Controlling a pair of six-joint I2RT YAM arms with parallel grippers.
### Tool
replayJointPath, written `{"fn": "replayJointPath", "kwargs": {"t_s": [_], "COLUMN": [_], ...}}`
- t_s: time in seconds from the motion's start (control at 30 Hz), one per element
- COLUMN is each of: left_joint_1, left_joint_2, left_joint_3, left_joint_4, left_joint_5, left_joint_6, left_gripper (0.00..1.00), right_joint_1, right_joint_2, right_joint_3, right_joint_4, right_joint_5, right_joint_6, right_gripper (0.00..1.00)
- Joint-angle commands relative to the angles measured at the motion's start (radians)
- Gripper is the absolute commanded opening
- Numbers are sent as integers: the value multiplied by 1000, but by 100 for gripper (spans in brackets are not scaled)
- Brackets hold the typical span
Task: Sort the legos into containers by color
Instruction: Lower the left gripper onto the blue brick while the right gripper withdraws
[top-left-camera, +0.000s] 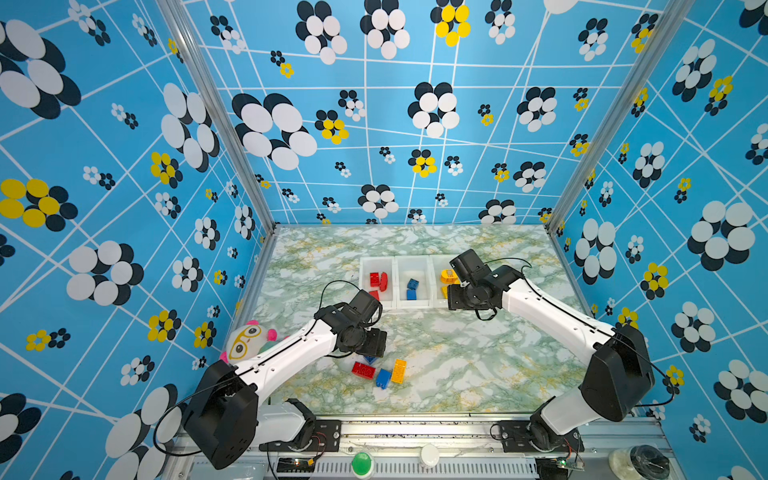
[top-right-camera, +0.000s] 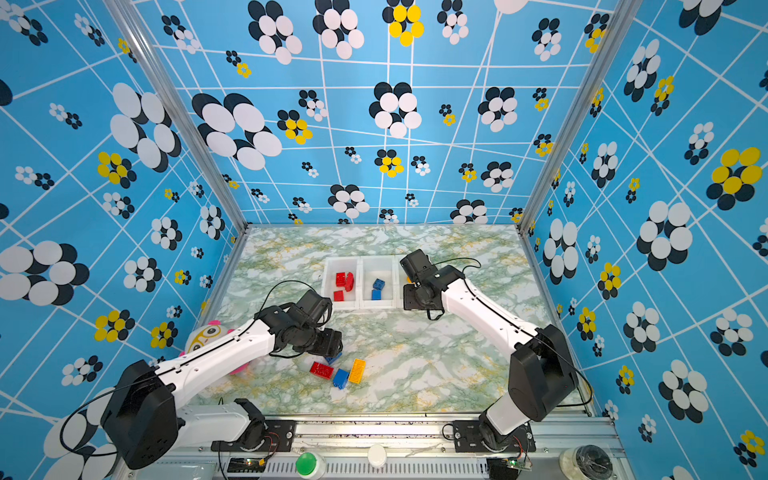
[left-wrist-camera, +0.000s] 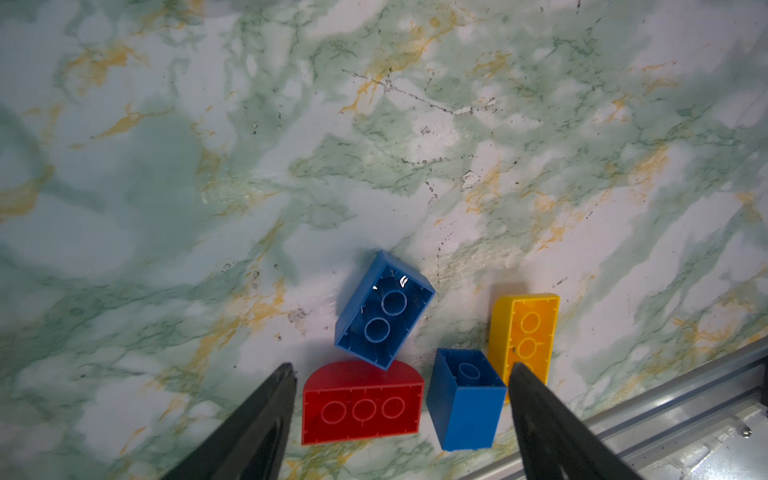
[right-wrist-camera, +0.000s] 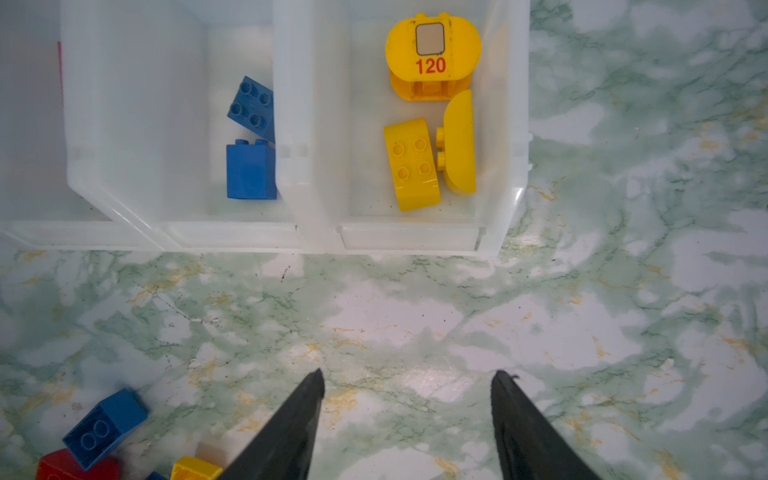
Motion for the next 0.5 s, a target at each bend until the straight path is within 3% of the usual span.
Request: {"fn": "replayJointPath", "kwargs": {"t_s": [0.0,0.47], "left_joint_1": [-6,-6], "left_joint_2": [39,184], "left_joint_3": [-13,-7], "left_joint_4": [2,82], "left_joint_5": [-6,53], "left_joint_6": [39,46], "left_gripper": [81,77], "right_joint_1": [8,8], "right_joint_2": [-34,-52], "right_joint_3": [-23,-19], "right_joint_4": [2,-12], "right_joint_5": [-1,8], "right_joint_6": [24,27], "right_gripper": [67,67]}}
